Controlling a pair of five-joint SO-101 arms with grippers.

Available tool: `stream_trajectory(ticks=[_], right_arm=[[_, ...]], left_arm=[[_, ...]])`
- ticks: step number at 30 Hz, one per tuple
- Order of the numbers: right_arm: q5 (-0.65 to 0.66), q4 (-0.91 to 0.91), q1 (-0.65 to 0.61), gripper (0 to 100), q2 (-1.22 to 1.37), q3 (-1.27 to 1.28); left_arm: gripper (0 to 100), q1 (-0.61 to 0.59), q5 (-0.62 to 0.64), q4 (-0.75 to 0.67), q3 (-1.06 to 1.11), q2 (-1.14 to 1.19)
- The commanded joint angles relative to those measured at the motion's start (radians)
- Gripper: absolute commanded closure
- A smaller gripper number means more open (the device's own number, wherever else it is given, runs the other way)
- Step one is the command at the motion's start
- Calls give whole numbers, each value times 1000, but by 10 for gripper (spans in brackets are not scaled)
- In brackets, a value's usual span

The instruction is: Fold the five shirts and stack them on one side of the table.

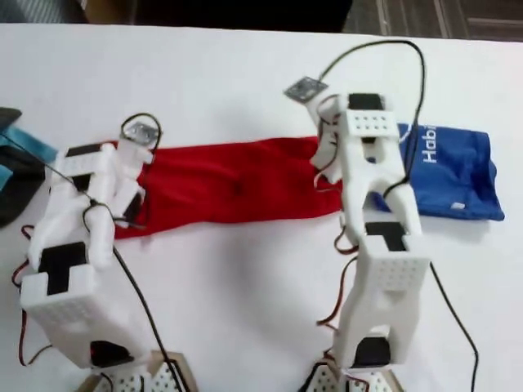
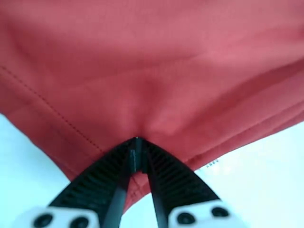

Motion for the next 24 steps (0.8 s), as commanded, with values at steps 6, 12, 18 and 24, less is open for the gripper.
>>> stream_trajectory(ticks=[6,12,18,24], right_arm=[[-75,128,-176,977,-38,-160],[-75,90,-205,977,4,-160],[-75,73,-85,977,53,-166],[-75,73,-33,977,54,-166]], left_arm=[[973,-15,5,-20,4,0],[973,-15,5,-20,4,0],[973,-15,5,-20,4,0],[973,-15,5,-21,4,0]])
